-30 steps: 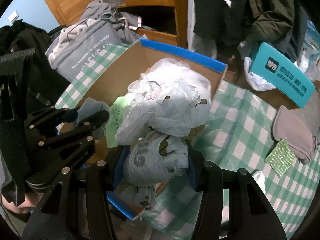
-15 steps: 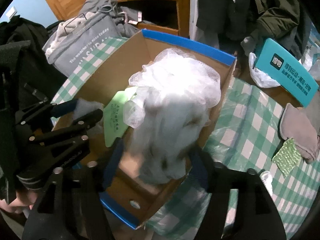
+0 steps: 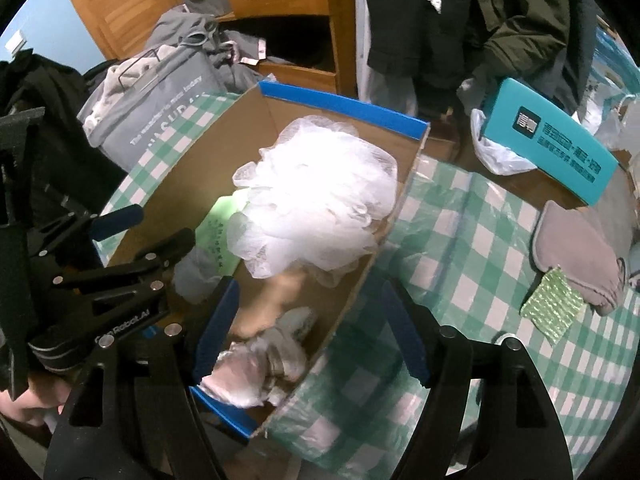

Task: Organize soft objects
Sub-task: 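Move the left tool to the white rolled cloth while the right tool approaches the black sock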

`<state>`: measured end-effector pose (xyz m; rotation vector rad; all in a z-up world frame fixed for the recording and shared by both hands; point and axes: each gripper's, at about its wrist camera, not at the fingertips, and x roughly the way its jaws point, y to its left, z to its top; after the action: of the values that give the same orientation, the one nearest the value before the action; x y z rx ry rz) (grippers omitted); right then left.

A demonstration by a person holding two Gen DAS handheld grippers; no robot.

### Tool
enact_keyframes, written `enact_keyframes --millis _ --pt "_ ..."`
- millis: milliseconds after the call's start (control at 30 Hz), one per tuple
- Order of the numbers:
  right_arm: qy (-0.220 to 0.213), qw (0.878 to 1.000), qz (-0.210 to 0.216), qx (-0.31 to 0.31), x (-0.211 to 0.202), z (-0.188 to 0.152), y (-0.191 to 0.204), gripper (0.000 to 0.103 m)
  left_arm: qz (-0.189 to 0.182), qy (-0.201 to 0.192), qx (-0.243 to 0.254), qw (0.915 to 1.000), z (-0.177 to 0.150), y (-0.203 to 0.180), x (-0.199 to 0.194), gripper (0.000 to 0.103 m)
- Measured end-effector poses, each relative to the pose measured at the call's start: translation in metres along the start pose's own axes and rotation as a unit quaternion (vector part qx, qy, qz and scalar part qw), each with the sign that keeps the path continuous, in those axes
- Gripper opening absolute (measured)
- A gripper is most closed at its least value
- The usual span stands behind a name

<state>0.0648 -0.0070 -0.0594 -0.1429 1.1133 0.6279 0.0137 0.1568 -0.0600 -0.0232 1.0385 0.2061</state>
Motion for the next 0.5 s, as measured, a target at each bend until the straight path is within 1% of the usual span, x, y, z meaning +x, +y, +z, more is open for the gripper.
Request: enact_keyframes --millis 167,500 --pt "-0.003 1.000 -0.010 0.010 -0.009 -0.007 -0.012 0.077 -0.010 -0.006 0.019 0.9997 0.000 -0.016 -0.006 0.066" --pt "-0.005 0.999 -0.031 0.035 -0.025 -0.022 -0.039 0.078 -0.036 -0.007 0.047 0.9982 -0.002 -0.044 -0.012 0.066"
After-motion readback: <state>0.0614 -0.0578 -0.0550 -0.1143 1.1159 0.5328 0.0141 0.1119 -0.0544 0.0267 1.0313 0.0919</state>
